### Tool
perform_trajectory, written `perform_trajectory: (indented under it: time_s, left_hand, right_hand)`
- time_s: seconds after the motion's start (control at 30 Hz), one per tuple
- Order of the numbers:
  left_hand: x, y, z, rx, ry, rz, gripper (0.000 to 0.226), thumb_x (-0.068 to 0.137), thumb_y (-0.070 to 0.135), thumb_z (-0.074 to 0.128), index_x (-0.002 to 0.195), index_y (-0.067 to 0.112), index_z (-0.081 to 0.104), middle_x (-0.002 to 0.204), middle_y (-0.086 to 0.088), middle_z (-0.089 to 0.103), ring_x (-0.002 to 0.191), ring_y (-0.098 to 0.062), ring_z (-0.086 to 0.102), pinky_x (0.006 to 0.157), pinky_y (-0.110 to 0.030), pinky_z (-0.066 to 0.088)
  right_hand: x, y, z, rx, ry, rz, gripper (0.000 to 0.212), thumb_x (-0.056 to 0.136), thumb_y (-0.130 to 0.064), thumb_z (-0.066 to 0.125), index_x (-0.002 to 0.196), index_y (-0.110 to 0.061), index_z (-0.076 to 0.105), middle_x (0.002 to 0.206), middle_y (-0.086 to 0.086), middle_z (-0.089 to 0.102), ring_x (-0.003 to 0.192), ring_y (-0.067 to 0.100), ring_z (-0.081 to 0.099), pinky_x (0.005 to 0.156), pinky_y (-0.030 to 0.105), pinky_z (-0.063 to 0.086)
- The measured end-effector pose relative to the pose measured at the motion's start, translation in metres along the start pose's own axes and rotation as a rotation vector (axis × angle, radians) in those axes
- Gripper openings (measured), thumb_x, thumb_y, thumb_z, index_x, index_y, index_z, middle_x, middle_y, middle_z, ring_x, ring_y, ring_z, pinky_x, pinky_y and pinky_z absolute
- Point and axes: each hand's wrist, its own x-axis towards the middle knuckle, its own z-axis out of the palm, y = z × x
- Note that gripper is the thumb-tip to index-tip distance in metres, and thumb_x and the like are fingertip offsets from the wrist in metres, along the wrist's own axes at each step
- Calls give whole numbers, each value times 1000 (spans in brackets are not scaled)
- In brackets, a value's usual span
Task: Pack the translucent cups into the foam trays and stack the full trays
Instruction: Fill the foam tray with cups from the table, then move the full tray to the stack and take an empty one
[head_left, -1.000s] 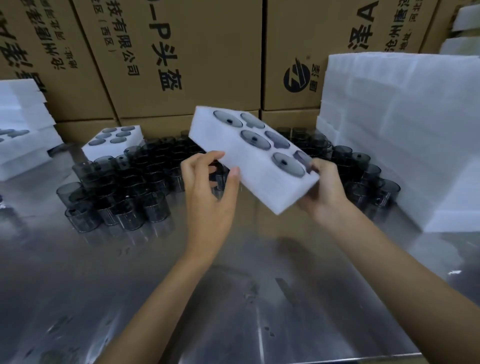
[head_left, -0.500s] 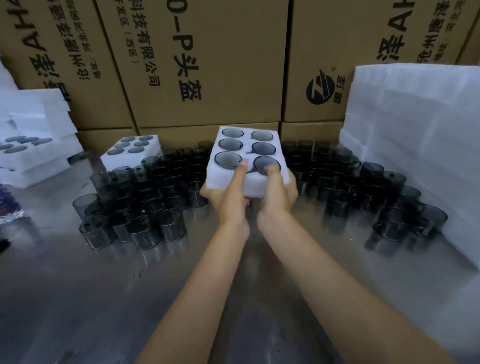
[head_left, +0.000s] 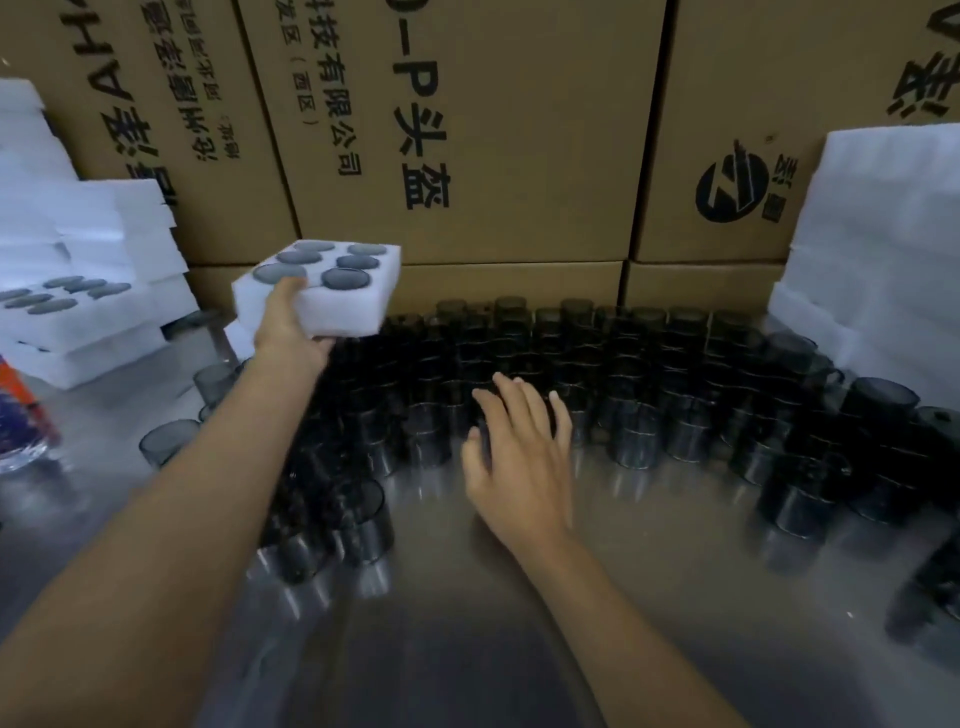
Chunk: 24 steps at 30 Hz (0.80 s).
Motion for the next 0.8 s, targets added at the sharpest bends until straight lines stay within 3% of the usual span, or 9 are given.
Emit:
perform_trajectory:
  time_s: [0.1,0.3,0.4,0.47,0.57,0.63,0.67,0.73,0.8]
  left_hand:
    - [46,19,-12,83,69,25,11,97,24,58,104,18,52,99,-3,61,81,-19,62,63,-34,57]
    - [114,37,-21,187,84,5,37,94,23,61,128,18,48,112,-6,59,102,-25,62,87,-42,56]
    - [150,30,-24,191,70,-35,26,96,24,58,120,17,51,108,-6,61,98,-25,63,90,-41,53]
    - [187,34,-40,448,-113,-50,16,100,31,39,100,18,48,91,-2,54,81,-17,56,91,-21,40]
    - [252,32,-84,309,-554,-660,60,85,68,3,96,32,50,68,20,36,65,15,29,79,14,13]
    - [234,17,-59,925,-374,-158,52,103,58,17,144,37,41,119,38,50,94,19,46,77,10,30]
    - [215,19,-41,1053,-56,-89,48,109,38,26,153,19,29,144,17,43,117,4,51,72,6,37]
    - [201,16,-33,1360,355,289,56,107,28,40,153,2,21,158,-10,29,143,-22,35,100,-9,38]
    - [186,16,-25,1504,409,318,54,105,31,45,150,5,30,157,-15,30,146,-31,29,117,-34,28]
  right_hand:
    - [10,4,5,-45,-12,-7,44,95,-31,46,137,-21,55,154,0,43,147,18,30,124,47,10]
    - [21,8,14,-156,93,51,40,92,-33,41,121,-21,66,137,0,59,136,19,47,117,52,21]
    - [21,11,19,-160,124,44,38,92,-32,41,116,-21,68,132,-1,62,132,19,51,116,51,22]
    - [22,12,21,-158,127,41,36,91,-32,43,115,-22,68,131,-2,62,131,19,51,116,50,23]
    - [23,13,23,-157,120,45,33,91,-31,45,113,-23,68,129,-3,62,129,18,52,116,49,22]
    - [22,13,23,-164,112,40,32,91,-31,45,112,-23,68,127,-4,63,128,17,52,116,49,22]
    - [23,12,22,-166,112,37,31,91,-31,45,111,-23,68,126,-4,63,127,17,52,116,49,21]
    - [23,12,22,-173,110,33,29,91,-31,46,106,-23,69,121,-5,64,122,16,54,115,48,21]
    - [23,12,21,-181,113,29,26,91,-30,48,100,-22,71,116,-6,66,118,16,55,115,47,21]
